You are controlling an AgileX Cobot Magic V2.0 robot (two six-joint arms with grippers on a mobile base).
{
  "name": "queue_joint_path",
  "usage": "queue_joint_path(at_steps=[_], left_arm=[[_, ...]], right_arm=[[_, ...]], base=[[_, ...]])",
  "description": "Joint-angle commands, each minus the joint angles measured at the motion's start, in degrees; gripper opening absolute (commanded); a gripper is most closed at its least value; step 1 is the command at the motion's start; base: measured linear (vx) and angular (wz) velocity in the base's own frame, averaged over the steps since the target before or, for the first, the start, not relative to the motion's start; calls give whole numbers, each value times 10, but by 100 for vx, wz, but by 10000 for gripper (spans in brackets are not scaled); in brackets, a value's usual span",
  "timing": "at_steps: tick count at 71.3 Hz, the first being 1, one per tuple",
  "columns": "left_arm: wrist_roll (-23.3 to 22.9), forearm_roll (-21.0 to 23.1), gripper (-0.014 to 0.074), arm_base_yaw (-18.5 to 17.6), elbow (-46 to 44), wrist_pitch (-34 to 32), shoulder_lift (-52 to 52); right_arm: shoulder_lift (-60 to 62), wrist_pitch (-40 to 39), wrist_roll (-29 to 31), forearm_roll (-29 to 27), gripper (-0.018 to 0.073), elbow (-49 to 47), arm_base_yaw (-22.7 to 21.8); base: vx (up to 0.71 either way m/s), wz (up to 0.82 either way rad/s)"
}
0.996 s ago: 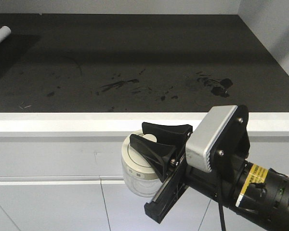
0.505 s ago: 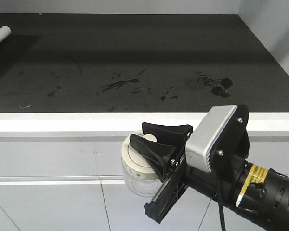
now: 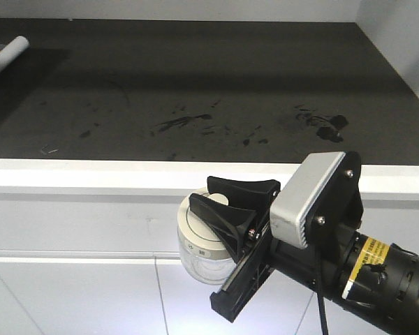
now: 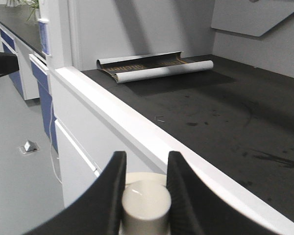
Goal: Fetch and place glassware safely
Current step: 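Hold the jar in the right gripper while the base turns away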
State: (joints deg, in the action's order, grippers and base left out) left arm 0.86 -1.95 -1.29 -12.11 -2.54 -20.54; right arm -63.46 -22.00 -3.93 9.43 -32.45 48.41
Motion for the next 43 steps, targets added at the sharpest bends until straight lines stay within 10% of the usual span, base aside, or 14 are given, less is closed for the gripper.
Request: queue_joint_path(at_steps=[1,43], left_arm=[[-4,6,-7,-2,-17,-41,-3],[-4,6,-7,-2,-17,-41,-3]], right_arm=[[15,-58,2,1,-3,-17,-1],[14,-58,2,1,-3,-17,-1]], base=[[-2,23],[-4,68]])
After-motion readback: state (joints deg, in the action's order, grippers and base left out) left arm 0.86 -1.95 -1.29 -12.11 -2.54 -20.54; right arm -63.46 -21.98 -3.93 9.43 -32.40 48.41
